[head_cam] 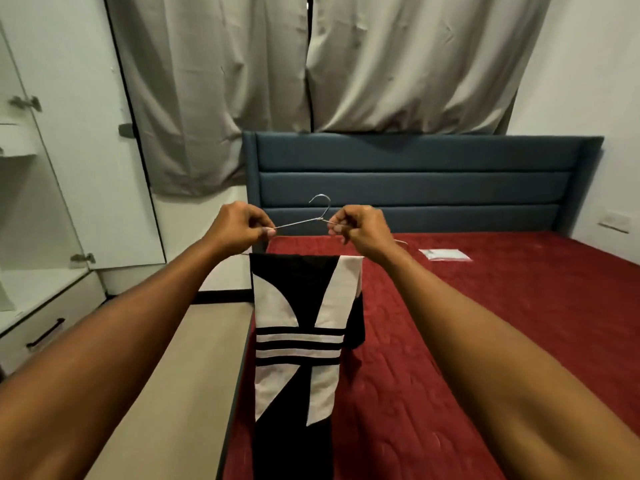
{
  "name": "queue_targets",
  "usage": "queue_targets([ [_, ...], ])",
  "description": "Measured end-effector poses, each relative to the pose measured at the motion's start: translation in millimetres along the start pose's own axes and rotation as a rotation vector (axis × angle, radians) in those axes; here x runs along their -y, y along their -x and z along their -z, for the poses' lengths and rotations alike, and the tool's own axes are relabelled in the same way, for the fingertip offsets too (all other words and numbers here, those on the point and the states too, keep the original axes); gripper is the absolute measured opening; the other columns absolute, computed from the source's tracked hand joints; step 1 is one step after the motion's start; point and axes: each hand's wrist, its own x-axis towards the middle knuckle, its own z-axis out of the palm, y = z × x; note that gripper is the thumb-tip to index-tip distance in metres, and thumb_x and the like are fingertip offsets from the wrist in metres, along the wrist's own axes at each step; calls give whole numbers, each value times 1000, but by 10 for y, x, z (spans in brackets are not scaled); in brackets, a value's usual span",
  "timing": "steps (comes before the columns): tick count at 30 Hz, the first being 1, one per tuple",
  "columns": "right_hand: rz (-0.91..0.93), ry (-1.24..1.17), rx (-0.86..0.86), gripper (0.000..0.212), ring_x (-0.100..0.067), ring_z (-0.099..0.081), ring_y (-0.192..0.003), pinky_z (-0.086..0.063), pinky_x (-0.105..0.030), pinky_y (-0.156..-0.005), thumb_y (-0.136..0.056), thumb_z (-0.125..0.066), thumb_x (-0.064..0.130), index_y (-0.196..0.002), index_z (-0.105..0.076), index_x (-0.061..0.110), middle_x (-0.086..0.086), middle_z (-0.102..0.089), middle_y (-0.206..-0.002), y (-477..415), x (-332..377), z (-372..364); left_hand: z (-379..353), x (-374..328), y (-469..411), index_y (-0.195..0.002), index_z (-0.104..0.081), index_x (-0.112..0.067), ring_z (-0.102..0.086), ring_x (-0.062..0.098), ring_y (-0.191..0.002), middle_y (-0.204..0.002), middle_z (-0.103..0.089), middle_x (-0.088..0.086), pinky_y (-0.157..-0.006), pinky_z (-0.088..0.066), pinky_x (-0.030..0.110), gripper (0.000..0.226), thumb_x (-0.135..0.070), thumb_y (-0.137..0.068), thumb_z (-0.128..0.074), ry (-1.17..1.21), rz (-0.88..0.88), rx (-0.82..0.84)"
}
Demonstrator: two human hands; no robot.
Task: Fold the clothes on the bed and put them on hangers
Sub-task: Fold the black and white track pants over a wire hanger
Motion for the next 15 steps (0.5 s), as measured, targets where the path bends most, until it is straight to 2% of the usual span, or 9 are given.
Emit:
queue_targets([
  [3, -7, -64, -26, 4, -3, -62, -56, -55, -22, -57, -91, -71, -4, -94, -74, -2, -11, -77, -81, -589, -33, 44, 172, 174, -481, -84, -81, -18, -69, 22, -63, -66, -73, 3, -69, -59, 45, 4, -16, -82, -84, 73, -9, -44],
  [5, -18, -94, -19, 5, -1, -65, -58, -54, -20, -56, -91, -70, -8, -94, -72, -5, -8, -75, -78, -1015, 37, 89, 361, 272, -751, -87, -81, -13, -67, 22, -64, -70, -74, 9, -71, -59, 45, 5, -14, -82, -84, 173, 46, -87],
  [9, -21, -76, -3, 10, -8, -61, -56, -53, -22, -57, -90, -71, -6, -91, -74, 3, -8, -76, -78, -1881, 466, 203, 854, 351, -1277, -91, -77, -1, -62, 25, -67, -79, -71, 27, -69, -55, 37, 10, -7, -84, -81, 377, 141, -186],
  [11, 2, -31, -28, 14, -9, -60, -55, -54, -23, -57, -88, -70, -8, -89, -75, 5, -11, -77, -79, -2338, 834, 300, 1232, 337, -1626, -92, -75, 2, -62, 21, -63, -76, -70, 21, -65, -55, 30, 12, -5, -84, -80, 454, 167, -233],
  [13, 21, -18, -37, 21, -10, -61, -57, -57, -26, -58, -86, -66, -15, -87, -75, 4, -12, -76, -78, -2710, 1154, 376, 1536, 331, -1892, -90, -75, -1, -63, 10, -57, -68, -71, 7, -61, -55, 22, 8, -5, -84, -80, 489, 159, -275],
  [15, 48, 20, -40, 27, -8, -61, -54, -56, -24, -58, -86, -63, -18, -85, -73, 7, -8, -75, -75, -3159, 1551, 412, 1976, 348, -2175, -90, -75, -3, -63, 6, -55, -67, -70, 2, -62, -57, 21, 6, -4, -86, -78, 488, 145, -298],
])
